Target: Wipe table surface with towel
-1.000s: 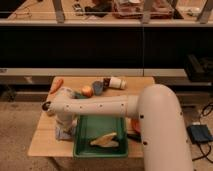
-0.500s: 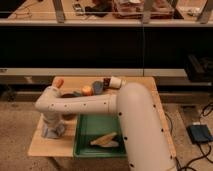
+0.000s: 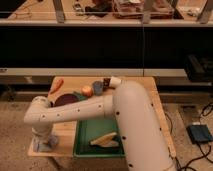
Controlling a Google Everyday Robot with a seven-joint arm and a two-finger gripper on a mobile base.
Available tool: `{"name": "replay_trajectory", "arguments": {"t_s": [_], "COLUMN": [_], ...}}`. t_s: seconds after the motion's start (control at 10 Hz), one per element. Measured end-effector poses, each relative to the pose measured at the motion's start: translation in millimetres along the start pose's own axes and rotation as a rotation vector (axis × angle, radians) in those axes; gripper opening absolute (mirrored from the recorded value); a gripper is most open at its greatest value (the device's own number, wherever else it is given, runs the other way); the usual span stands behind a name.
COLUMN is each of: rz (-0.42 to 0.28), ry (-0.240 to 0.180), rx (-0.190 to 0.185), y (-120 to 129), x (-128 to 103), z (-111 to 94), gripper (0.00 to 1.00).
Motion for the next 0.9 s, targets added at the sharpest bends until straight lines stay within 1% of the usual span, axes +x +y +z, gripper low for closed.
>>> {"name": "replay_trajectory", "arguments": {"t_s": [0.1, 0.3, 0.4, 0.5, 0.6, 0.7, 0.8, 0.9], "rz": [-0.004, 0.024, 0.061, 0.089, 0.132, 0.174, 0.211, 0.232], "ry": [-0.017, -0.036, -0.048, -0.053, -0.06, -0.059, -0.055, -0.051], "rx": [0.008, 0.005, -0.005, -0.013, -0.028, -0.044, -0.058, -0.064], "y": [-7, -2, 8, 15, 27, 43, 60, 72], "x": [-14, -39, -58, -71, -88, -99, -104, -104], "z": [-1, -4, -8, -10, -15, -20, -22, -22], "gripper": [0.0, 0.0, 0.0, 0.0, 0.0, 0.0, 0.0, 0.0]}}
